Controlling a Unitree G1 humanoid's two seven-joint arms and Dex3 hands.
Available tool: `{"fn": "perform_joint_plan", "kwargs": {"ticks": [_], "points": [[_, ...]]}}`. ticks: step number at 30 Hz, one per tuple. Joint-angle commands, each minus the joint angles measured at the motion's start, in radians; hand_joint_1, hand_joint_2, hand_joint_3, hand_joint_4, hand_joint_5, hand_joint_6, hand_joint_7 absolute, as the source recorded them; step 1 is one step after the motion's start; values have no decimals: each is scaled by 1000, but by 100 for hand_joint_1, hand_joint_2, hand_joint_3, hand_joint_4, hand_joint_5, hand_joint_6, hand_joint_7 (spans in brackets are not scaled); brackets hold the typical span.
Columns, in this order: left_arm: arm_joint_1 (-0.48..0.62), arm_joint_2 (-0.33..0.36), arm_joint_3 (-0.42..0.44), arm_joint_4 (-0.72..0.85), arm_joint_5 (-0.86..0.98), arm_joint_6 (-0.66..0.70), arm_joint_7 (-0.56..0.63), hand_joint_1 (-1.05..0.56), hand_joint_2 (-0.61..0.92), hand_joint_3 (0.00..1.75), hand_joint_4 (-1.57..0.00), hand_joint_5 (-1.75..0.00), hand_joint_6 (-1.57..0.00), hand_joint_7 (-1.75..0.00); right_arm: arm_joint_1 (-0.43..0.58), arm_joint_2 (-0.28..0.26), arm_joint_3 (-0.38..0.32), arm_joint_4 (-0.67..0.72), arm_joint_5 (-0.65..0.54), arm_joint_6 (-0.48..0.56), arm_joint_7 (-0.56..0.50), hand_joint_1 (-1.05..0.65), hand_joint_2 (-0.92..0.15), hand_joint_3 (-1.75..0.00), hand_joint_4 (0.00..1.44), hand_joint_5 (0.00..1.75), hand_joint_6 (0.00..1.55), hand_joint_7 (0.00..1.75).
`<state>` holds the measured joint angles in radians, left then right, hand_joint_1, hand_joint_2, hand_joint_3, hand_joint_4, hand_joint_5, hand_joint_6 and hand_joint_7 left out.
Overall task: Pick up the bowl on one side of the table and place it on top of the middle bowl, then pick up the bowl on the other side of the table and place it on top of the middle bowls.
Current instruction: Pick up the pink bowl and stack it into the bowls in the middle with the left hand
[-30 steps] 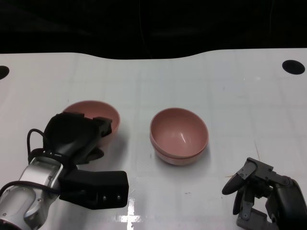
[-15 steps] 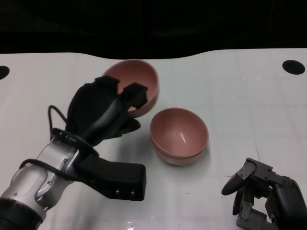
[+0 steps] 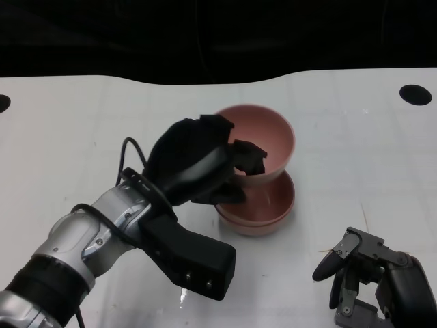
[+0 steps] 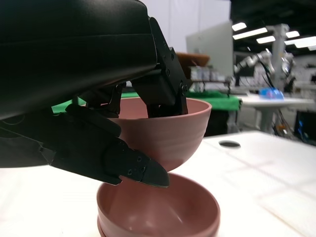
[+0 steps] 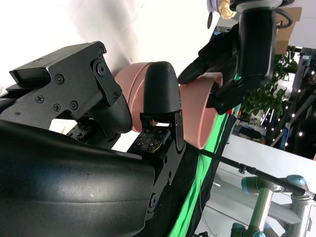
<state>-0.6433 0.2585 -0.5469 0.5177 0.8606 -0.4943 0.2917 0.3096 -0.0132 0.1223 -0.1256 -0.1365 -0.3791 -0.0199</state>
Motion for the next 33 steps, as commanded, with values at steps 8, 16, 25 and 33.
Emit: {"fn": "perform_joint_plan", "kwargs": {"ticks": [8,16,25,33], "points": [[-63,-15,-63,87,48,20,-45,-35,92,10,-82,-155,-83,-111,7,-5,-4,-9,7,2,6,1,-29,-159,90,175,84,140],[-70,-17,-84,137,17,11,-133,-33,92,7,-81,-128,-98,-48,8,-1,-3,-12,6,5,6,1,-29,-158,89,175,84,141],[-48,5,-79,68,11,43,-260,-62,92,40,-39,-33,-48,0,10,0,-2,-19,11,14,10,0,-29,-159,91,175,84,140],[0,55,-44,-102,-27,92,-365,-73,92,52,-21,-25,-31,0,9,0,-2,-21,4,17,10,0,-29,-159,91,175,84,141]]}}
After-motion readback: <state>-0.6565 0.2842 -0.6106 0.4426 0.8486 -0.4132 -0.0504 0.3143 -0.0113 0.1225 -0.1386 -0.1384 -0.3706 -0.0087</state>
